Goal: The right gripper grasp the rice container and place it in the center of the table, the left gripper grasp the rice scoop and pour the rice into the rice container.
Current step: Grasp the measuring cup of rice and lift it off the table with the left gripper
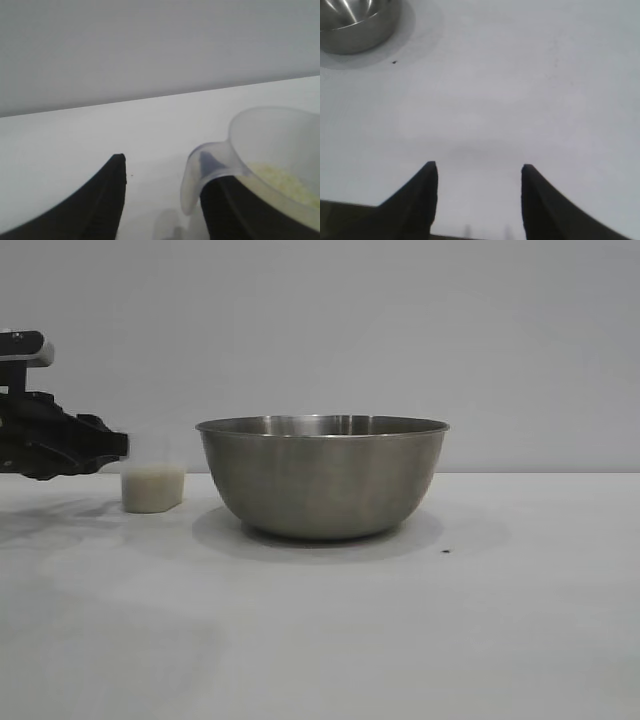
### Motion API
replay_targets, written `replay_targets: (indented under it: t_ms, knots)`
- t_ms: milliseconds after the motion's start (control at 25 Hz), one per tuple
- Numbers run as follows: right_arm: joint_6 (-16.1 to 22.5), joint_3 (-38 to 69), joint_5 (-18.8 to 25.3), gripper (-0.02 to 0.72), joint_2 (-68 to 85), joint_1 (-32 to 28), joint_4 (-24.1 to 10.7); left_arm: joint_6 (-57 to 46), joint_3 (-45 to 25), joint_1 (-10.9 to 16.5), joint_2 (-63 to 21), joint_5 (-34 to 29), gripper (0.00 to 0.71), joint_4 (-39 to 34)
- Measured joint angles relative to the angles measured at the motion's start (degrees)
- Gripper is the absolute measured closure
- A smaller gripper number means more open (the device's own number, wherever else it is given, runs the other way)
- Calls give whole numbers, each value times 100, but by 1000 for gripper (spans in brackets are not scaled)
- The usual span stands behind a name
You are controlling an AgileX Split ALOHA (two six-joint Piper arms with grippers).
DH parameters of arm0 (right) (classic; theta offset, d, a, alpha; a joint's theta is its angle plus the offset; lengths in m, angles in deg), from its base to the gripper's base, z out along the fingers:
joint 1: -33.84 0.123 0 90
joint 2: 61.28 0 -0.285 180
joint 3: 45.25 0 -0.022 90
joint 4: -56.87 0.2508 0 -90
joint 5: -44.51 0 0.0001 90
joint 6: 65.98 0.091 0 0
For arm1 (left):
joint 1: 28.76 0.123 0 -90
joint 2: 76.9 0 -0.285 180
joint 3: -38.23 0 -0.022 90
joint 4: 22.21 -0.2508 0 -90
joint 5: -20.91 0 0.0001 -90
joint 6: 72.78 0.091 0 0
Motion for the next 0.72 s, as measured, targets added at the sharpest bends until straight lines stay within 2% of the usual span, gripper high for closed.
replay_targets:
  t_ms: [200, 280, 320, 360, 400, 520, 560, 720]
  knots:
    - [0, 0, 0, 376, 0, 0, 0, -10, 2, 0, 0, 0, 375, 0]
    - [0, 0, 0, 376, 0, 0, 0, -10, 2, 0, 0, 0, 440, -24]
    - [0, 0, 0, 376, 0, 0, 0, -10, 2, 0, 0, 0, 431, -24]
    - [0, 0, 0, 376, 0, 0, 0, -10, 2, 0, 0, 0, 492, -24]
    - [0, 0, 0, 376, 0, 0, 0, -10, 2, 0, 0, 0, 515, -38]
    - [0, 0, 0, 376, 0, 0, 0, -10, 2, 0, 0, 0, 518, -192]
    - [0, 0, 0, 376, 0, 0, 0, -10, 2, 0, 0, 0, 559, -230]
    - [0, 0, 0, 376, 0, 0, 0, -10, 2, 0, 0, 0, 543, -297]
